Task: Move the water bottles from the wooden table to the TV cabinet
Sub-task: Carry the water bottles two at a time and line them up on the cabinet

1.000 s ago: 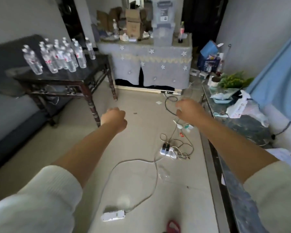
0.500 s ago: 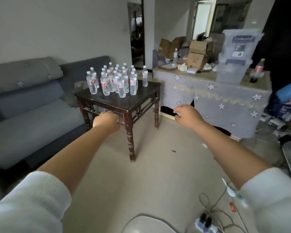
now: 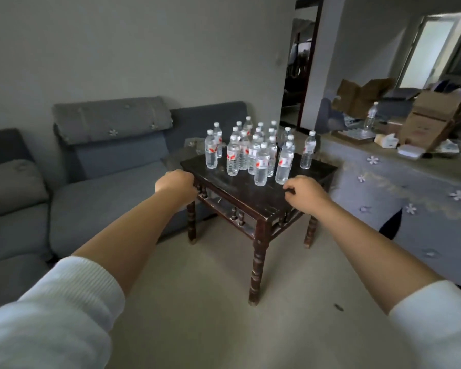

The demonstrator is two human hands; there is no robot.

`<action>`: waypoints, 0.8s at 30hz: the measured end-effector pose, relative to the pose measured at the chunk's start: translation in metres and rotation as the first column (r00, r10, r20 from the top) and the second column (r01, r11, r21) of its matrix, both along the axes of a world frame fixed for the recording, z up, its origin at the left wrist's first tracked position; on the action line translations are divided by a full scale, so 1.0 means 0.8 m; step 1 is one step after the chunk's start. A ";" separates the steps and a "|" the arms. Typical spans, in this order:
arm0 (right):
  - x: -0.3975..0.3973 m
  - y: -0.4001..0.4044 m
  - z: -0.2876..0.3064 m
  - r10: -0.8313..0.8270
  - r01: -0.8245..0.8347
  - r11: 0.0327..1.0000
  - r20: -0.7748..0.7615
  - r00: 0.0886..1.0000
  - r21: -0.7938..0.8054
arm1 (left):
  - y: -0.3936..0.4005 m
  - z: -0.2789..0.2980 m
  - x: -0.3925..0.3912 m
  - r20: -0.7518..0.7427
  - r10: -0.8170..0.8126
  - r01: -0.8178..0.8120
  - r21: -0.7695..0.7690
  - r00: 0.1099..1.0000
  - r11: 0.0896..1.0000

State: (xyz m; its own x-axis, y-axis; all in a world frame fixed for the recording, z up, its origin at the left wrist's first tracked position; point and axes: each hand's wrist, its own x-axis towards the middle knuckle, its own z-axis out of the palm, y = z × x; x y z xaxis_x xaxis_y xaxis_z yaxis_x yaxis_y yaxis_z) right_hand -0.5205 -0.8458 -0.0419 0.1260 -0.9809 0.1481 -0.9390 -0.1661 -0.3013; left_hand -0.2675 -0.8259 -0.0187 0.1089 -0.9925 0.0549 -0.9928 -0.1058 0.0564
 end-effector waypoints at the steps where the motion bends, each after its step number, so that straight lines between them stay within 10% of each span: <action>1: 0.014 -0.030 0.005 0.015 -0.015 1.000 -0.007 1.000 0.001 | -0.026 0.002 0.014 0.000 0.003 -0.003 0.005 1.000 1.000; 24: 0.190 -0.566 0.029 0.104 -0.096 0.989 -0.076 0.992 0.110 | -0.542 0.015 0.157 0.110 -0.122 0.120 0.027 0.986 0.992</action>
State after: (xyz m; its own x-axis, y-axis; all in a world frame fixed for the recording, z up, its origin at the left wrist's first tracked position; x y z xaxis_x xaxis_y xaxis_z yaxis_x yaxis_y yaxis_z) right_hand -0.3684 -1.2986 -0.0184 0.2316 -0.9724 0.0295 -0.9413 -0.2316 -0.2455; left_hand -0.1419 -1.2597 -0.0066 -0.0175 -0.9990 0.0400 -0.9983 0.0152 -0.0563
